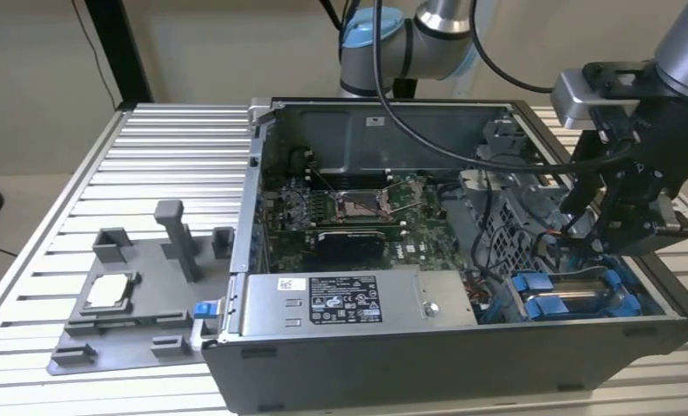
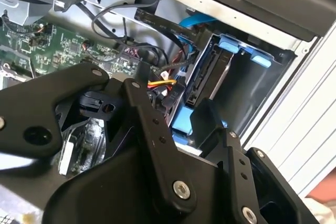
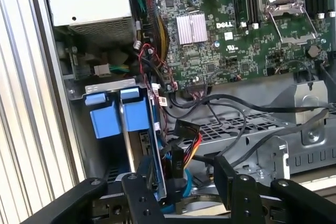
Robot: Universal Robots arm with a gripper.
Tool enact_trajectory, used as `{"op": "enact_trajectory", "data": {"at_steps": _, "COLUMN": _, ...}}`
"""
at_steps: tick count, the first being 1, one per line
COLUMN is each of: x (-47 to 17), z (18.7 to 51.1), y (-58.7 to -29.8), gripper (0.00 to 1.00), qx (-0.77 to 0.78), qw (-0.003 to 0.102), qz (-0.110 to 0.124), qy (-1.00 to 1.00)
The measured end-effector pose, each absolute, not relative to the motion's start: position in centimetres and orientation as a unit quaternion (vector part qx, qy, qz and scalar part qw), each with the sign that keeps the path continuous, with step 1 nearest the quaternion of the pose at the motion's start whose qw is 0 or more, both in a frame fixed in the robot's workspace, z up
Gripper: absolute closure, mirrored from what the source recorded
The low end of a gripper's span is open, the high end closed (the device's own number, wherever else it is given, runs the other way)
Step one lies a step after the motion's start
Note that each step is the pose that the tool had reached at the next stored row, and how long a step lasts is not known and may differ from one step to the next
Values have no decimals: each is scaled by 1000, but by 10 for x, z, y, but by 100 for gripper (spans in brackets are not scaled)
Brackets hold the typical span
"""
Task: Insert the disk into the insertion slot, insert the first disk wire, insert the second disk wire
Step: 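Insert the first disk wire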
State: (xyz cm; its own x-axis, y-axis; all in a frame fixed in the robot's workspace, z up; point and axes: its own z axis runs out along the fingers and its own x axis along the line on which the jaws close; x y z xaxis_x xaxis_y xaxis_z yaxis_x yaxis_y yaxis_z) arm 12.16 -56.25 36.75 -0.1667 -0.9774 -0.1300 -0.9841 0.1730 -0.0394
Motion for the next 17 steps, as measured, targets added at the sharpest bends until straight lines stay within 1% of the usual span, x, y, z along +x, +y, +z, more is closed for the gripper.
{"op": "enact_trajectory", "data": {"at_steps": 2, "x": 122, "z": 366, "y": -563, "gripper": 0, "qx": -643, "qw": 58, "qz": 20, "qy": 763}}
{"op": "enact_trajectory", "data": {"at_steps": 5, "x": 121, "z": 366, "y": -562, "gripper": 0, "qx": -644, "qw": 50, "qz": 7, "qy": 763}}
{"op": "enact_trajectory", "data": {"at_steps": 17, "x": 117, "z": 364, "y": -553, "gripper": 0, "qx": -645, "qw": 46, "qz": 1, "qy": 763}}
